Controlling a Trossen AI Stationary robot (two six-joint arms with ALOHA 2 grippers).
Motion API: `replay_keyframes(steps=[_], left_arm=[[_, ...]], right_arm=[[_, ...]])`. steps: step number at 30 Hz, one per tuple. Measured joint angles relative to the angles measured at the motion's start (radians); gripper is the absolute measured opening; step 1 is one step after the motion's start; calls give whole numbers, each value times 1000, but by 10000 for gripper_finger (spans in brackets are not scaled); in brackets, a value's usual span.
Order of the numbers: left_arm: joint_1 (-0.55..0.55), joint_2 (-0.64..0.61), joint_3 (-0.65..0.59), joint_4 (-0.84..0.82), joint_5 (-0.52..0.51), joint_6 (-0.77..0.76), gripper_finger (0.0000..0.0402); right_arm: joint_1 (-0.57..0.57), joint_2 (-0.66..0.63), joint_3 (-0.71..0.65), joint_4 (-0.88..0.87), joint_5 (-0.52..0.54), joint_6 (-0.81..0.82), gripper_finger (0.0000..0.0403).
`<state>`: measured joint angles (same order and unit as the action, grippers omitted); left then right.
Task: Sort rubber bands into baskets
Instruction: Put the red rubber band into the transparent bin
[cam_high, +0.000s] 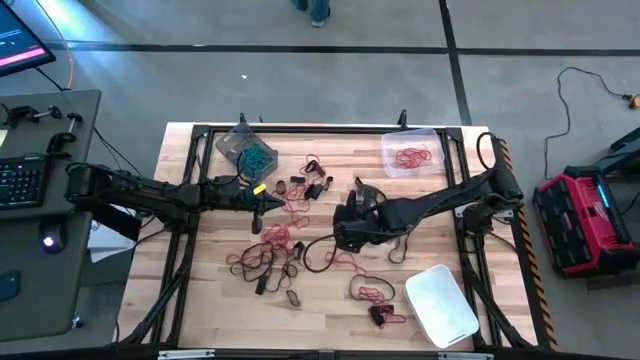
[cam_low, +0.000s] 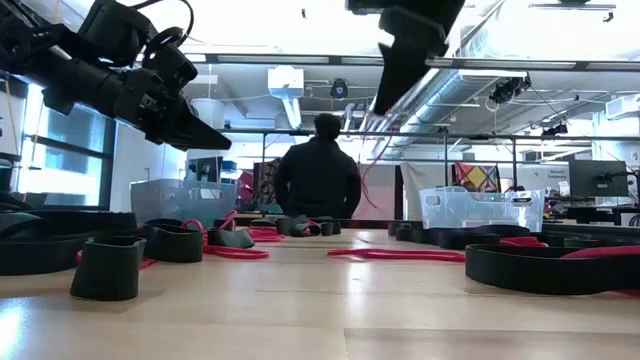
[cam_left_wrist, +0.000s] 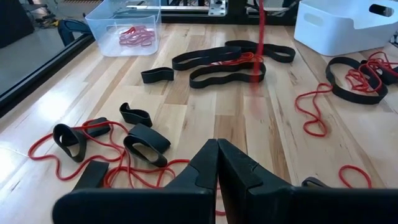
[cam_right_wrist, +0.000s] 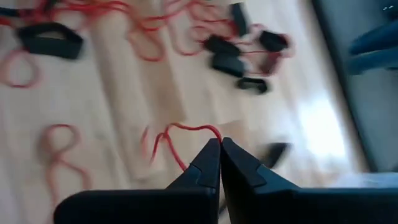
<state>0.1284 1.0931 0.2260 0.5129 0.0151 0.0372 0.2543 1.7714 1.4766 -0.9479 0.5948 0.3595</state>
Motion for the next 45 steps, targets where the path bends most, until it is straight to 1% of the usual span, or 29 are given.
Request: replay_keyframes(steps=[7,11,16,19,27,35,38,42,45], left_arm=[[0,0,0,6,0,-2,0],[0,0,0,6,0,-3,0],[0,0,0,6,0,-3,0],[0,0,0,6,0,-8,0],[-6,0,0,0,0,-10,0],[-6,0,0,0,0,-10,0],[-6,0,0,0,0,-10,0],[-6,0,0,0,0,-10,0],[-7,0,0,0,0,-9,0]], right_arm=[[-13,0,109,-271,183,75,0],[-61,0,148,-445,236,153,0],[-154,0,153,-628,290,256,0],[-227,-15,136,-616,302,234,0],[-445,-34,132,-623,394,182,0],[-646,-34,131,-623,396,152,0],[-706,-34,120,-594,368,96,0],[-772,-34,41,-432,253,-65,0],[-802,-33,-44,-276,213,-160,0]])
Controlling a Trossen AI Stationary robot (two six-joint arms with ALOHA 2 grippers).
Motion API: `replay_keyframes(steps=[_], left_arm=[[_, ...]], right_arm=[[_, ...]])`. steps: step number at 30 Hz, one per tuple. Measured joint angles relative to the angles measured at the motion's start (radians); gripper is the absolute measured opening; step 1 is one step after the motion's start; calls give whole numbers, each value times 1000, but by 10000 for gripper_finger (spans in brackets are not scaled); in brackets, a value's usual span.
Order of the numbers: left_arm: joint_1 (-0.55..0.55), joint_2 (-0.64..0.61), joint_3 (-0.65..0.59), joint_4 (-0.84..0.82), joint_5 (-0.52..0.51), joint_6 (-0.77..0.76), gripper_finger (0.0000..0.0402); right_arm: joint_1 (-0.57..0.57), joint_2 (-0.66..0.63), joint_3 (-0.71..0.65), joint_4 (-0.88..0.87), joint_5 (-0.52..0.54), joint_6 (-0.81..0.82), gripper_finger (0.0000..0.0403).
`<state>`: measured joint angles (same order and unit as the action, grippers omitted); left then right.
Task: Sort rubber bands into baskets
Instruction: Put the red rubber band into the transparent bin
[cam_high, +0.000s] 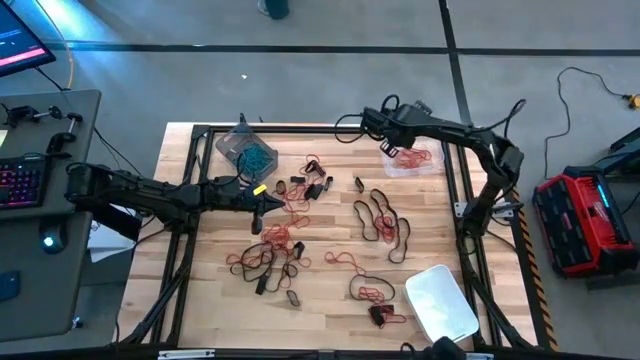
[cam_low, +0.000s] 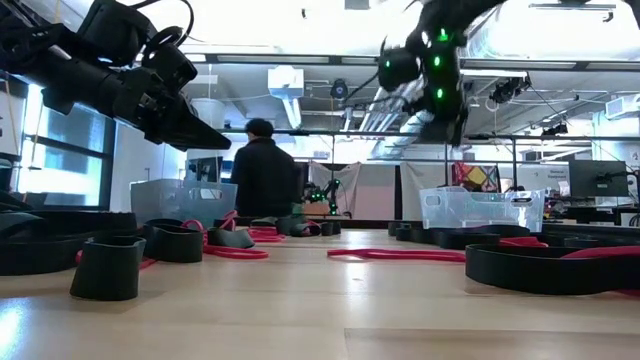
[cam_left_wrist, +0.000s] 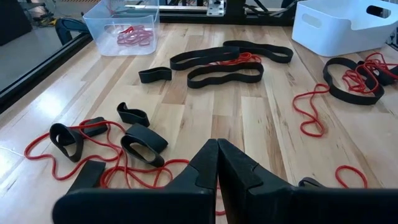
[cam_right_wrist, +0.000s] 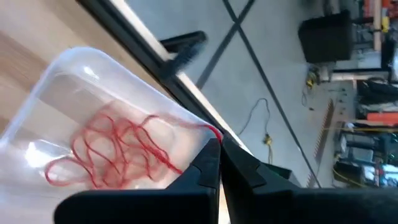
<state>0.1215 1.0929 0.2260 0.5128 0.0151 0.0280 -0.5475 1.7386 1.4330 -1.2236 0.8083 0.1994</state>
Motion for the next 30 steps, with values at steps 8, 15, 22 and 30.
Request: replay_keyframes(steps=[8,15,22,30], left_arm=[[0,0,0,0,0,0,0],[0,0,0,0,0,-16,0],[0,0,0,0,0,-8,0],[0,0,0,0,0,-9,0]], right_arm=[[-58,0,-117,105,-175,-61,0],[-58,0,-129,86,-199,-69,22],[-15,0,-119,64,-158,-51,111],[99,-70,-95,16,-219,-7,23]])
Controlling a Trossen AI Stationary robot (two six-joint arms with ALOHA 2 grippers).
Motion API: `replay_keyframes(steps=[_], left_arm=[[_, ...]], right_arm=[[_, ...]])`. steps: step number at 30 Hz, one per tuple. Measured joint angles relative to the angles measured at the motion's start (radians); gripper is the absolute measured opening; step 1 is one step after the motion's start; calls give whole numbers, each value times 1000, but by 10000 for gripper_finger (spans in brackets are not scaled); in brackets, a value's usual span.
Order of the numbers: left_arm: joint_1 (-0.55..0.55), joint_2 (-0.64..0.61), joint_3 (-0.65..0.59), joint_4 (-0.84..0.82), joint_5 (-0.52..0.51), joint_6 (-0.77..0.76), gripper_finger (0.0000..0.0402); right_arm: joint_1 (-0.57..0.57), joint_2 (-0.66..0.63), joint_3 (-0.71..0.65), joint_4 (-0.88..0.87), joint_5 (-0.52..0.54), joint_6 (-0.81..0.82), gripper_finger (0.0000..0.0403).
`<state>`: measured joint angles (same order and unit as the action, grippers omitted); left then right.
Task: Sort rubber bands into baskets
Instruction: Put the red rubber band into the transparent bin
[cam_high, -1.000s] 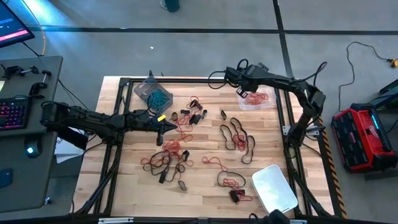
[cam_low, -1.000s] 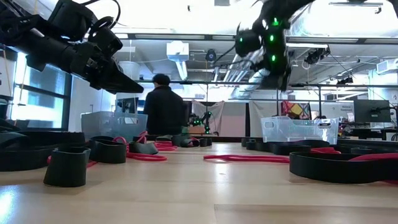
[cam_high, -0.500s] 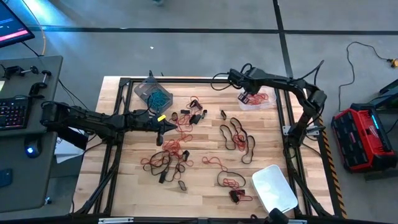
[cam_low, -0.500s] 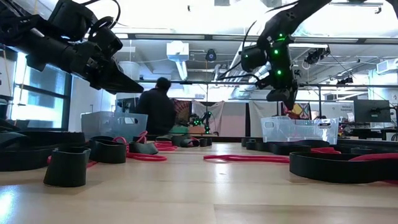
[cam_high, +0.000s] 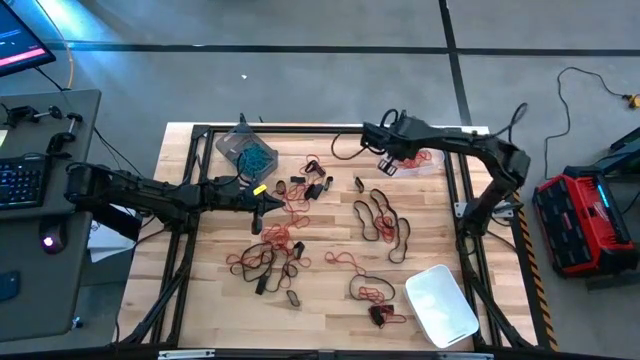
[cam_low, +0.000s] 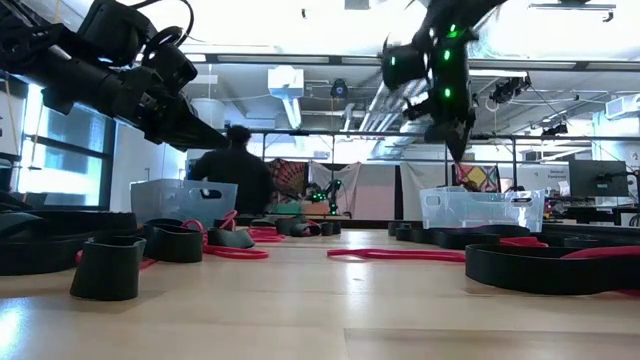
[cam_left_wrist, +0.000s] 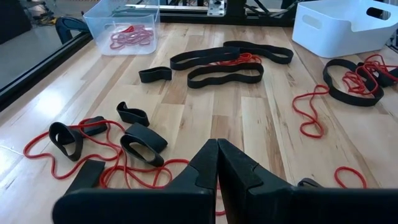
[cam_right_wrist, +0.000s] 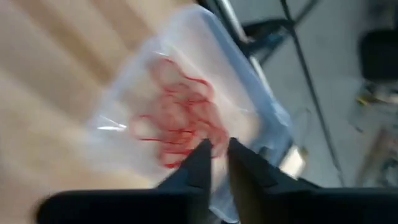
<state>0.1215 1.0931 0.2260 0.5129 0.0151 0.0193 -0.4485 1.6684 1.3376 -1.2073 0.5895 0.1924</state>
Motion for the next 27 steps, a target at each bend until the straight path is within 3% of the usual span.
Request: replay_keyframes(steps=[7,14,21,27], left_arm=[[0,0,0,0,0,0,0],[0,0,0,0,0,0,0],[0,0,0,0,0,0,0],[0,0,0,0,0,1,0]], right_arm=[[216,-112,1,90,-171,48,9],[478,-113,-15,275,-358,52,7],[660,-112,-164,508,-472,137,5],[736,-110,-343,768,-528,287,46]])
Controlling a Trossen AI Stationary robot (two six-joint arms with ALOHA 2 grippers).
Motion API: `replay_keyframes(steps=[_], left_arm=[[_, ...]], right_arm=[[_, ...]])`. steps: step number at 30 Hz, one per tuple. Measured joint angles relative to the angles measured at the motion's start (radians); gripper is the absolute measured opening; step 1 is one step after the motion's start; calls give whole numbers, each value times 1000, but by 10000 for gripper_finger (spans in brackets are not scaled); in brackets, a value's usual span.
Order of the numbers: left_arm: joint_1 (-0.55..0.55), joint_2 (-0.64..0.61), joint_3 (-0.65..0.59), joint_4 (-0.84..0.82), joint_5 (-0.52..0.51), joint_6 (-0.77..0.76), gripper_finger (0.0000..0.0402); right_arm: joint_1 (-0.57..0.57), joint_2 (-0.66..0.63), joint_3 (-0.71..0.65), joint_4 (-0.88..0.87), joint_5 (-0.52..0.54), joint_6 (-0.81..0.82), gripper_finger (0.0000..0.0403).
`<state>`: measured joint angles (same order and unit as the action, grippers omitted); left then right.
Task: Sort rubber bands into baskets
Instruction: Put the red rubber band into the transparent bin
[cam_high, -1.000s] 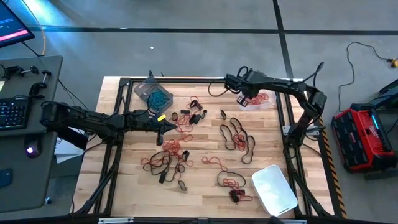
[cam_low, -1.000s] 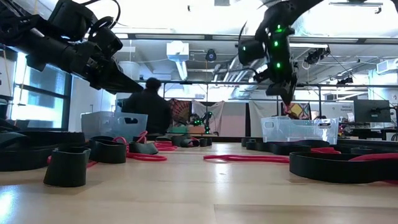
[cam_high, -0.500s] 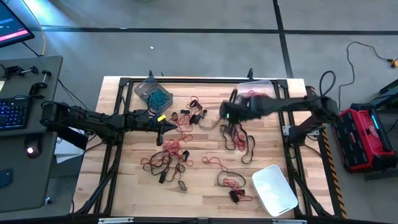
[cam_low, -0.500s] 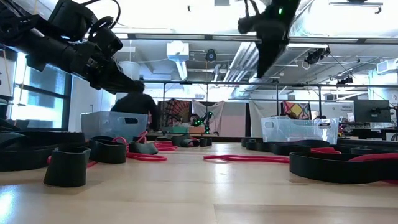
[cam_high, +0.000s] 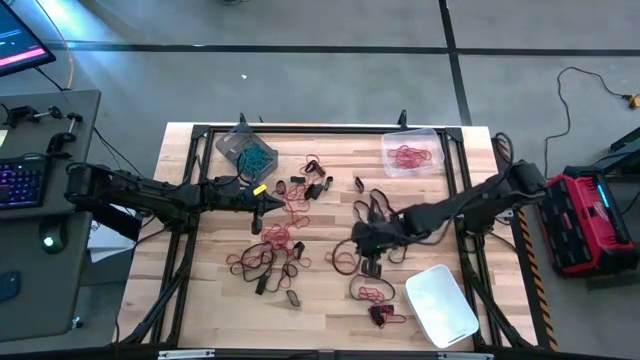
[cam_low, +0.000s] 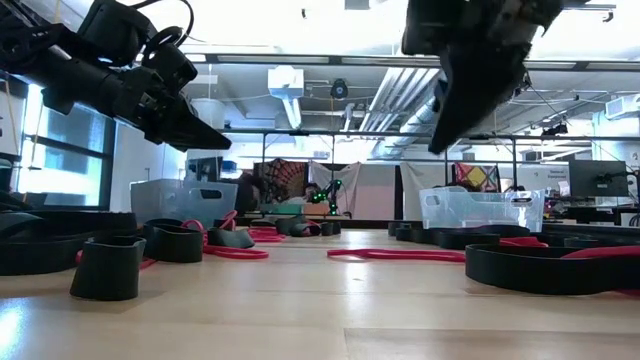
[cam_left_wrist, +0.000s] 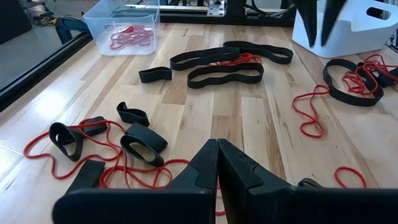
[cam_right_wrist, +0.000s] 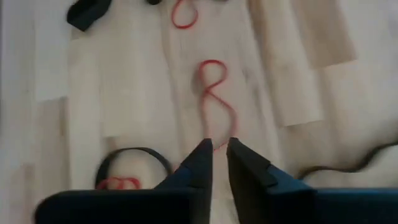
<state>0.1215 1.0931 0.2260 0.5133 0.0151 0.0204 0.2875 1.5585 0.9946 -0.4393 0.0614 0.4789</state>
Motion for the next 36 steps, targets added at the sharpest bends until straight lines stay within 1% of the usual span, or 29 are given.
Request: replay_keyframes(steps=[5,8,13,17,24,26,28,33,34,36], left_arm=[[0,0,0,0,0,-1,0],[0,0,0,2,0,-1,0],[0,0,0,6,0,-9,0],[0,0,0,5,3,-17,0],[-1,0,0,1,3,-17,0],[-1,0,0,-2,4,-18,0],[-1,0,0,-5,4,-18,0],[-2,0,0,-5,4,-18,0],[-2,0,0,-5,4,-18,0],[-2,0,0,-5,4,-18,0]], right_arm=[[16,0,-104,163,2,95,91],[22,21,-113,205,41,126,97],[28,118,-65,188,50,134,98],[21,194,-13,113,49,151,98],[0,266,22,75,40,146,98],[-10,278,26,68,33,145,93],[-20,292,28,64,14,142,79],[-26,301,34,47,6,86,13],[-26,300,49,22,9,70,7],[-25,304,86,-43,31,54,9]])
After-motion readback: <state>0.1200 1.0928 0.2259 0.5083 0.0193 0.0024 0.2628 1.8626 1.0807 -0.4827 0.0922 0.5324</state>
